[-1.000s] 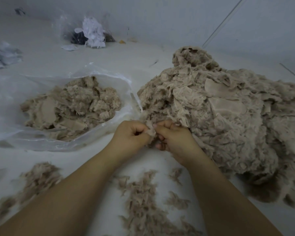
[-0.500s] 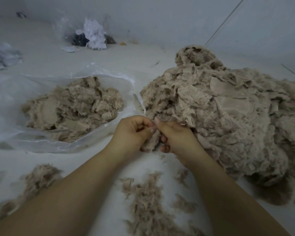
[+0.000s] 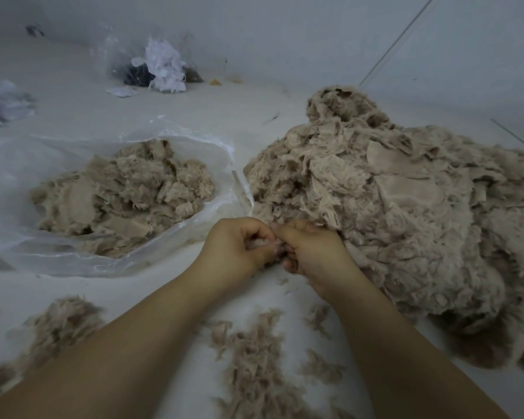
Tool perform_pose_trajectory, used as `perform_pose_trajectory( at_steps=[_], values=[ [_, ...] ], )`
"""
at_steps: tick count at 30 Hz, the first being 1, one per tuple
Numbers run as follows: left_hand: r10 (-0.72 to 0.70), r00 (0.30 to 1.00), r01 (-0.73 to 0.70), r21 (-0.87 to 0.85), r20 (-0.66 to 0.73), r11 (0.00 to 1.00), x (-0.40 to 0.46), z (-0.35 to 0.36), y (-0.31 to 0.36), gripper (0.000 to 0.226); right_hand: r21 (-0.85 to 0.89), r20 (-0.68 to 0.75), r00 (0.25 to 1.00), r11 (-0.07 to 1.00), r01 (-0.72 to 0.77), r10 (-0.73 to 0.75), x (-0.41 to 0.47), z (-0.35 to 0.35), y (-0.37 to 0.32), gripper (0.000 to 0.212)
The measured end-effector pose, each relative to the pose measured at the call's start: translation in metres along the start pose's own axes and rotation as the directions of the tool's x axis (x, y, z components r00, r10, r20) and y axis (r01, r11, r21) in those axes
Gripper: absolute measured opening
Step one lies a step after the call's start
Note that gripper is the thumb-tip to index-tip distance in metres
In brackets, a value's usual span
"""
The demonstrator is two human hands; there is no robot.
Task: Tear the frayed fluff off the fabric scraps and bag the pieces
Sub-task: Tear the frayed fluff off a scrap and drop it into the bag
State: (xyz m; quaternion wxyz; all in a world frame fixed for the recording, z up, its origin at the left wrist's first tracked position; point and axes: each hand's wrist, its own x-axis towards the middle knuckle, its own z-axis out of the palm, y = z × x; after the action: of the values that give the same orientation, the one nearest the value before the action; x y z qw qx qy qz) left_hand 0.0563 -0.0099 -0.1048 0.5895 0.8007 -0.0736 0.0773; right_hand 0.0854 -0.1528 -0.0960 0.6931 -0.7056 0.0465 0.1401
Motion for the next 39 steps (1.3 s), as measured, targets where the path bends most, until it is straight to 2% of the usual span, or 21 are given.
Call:
perform_pose_trajectory(
  at_steps=[4,7,9,12,15,17,20,23,26,29,31,35,37,39],
  values=[
    [-0.016,0.998,0.005,-0.165,-0.067,0.986,0.001,-0.007,0.003,0.01,0.057,-0.076,0.997,0.998,-0.013,0.017,0.001,0.0,0.0,0.037],
    [-0.049,0.996,0.015,-0.379,-0.08,0.925,0.001,-0.013,0.007,0.009,0.095,-0.101,0.995,0.995,-0.012,0.022,0.002,-0.001,0.001,0.042],
    [-0.056,0.992,0.002,-0.431,-0.113,0.903,0.002,-0.016,0.007,0.01,0.069,-0.096,0.995,0.998,0.012,-0.005,0.002,0.0,0.002,0.043],
    [-0.022,0.972,-0.045,-0.275,-0.235,0.96,0.003,-0.016,0.002,0.013,-0.037,-0.061,0.997,0.998,0.053,-0.056,0.0,0.002,0.002,0.042],
    [-0.022,0.962,-0.044,-0.231,-0.273,0.972,0.004,-0.014,0.0,0.012,-0.031,-0.013,0.997,0.997,0.076,-0.077,-0.004,0.002,0.0,0.034],
    [-0.025,0.971,-0.033,-0.235,-0.239,0.971,0.004,-0.012,-0.001,0.011,-0.071,0.037,0.993,0.991,0.111,-0.109,-0.005,0.001,0.001,0.038],
    [-0.054,0.989,0.015,-0.271,-0.136,0.962,0.003,-0.009,-0.002,0.013,-0.121,0.068,0.986,0.98,0.161,-0.154,-0.005,0.001,0.002,0.032],
    [-0.074,0.994,0.045,-0.318,-0.081,0.947,0.002,-0.008,0.001,0.005,-0.066,0.047,0.991,0.989,0.131,-0.128,-0.003,0.0,0.003,0.024],
    [-0.037,0.995,0.013,-0.262,-0.09,0.965,0.003,-0.01,0.0,0.031,0.002,0.038,0.99,0.99,0.139,-0.139,-0.003,0.001,0.004,0.023],
    [-0.008,0.991,-0.013,-0.157,-0.134,0.988,0.003,-0.011,-0.002,0.016,0.012,0.006,0.987,0.987,0.162,-0.162,-0.003,0.002,0.004,0.024],
    [-0.027,0.984,-0.005,-0.183,-0.174,0.983,0.004,-0.011,-0.001,0.008,0.011,-0.007,0.986,0.986,0.165,-0.165,-0.002,0.001,0.005,0.023],
    [-0.143,0.969,0.077,-0.304,-0.203,0.95,0.007,-0.013,-0.002,0.02,0.033,-0.001,0.982,0.981,0.189,-0.189,-0.001,0.001,0.006,0.022],
    [-0.106,0.982,0.059,-0.282,-0.158,0.958,0.007,-0.013,-0.002,0.014,0.032,0.006,0.98,0.98,0.198,-0.199,-0.001,0.001,0.006,0.025],
    [-0.031,0.992,0.007,-0.189,-0.122,0.982,0.005,-0.012,0.0,0.009,0.015,0.028,0.979,0.979,0.201,-0.202,-0.001,0.0,0.007,0.028]
  ],
)
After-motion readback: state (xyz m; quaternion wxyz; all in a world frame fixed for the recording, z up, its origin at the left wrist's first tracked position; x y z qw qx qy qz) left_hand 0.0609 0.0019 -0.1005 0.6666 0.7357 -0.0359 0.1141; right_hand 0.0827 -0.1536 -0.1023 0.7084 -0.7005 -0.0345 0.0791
